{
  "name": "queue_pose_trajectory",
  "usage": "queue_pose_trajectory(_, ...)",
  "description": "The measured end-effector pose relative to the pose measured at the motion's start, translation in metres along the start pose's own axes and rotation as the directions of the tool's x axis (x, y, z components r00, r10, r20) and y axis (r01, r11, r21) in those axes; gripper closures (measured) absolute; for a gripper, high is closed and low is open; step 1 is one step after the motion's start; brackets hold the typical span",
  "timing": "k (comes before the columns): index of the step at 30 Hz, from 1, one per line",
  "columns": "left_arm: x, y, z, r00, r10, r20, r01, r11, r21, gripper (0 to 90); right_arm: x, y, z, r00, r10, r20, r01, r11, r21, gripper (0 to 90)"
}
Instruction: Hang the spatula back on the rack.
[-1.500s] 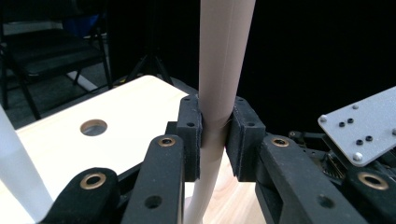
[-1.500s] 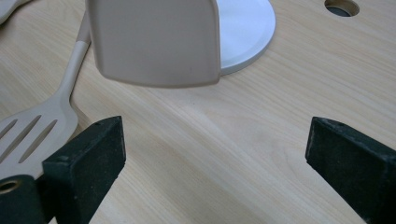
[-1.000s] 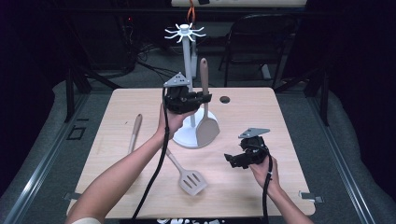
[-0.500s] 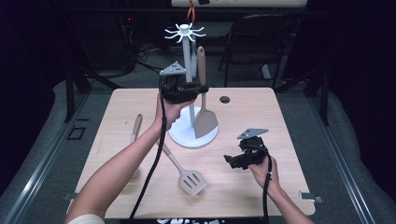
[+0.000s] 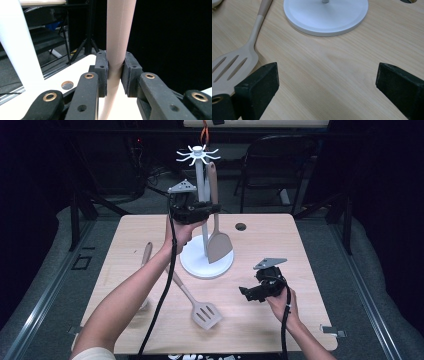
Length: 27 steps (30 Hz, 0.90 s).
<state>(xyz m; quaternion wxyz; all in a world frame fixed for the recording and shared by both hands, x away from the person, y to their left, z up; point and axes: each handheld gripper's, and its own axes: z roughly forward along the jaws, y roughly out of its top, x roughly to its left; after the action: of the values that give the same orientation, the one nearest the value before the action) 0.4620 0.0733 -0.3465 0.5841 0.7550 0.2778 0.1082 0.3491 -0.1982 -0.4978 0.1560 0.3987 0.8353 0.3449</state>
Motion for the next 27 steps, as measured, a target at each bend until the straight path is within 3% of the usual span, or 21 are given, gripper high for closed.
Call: queue_pose_trajectory(27, 0.014, -0.001, 0.0, 0.9989, -0.033, -0.034, 0.034, 0.9994, 0.004, 77.0, 0.001, -0.001, 0.002, 0.9999, -0.003, -0.012, 0.003, 1.0, 0.019, 4.4)
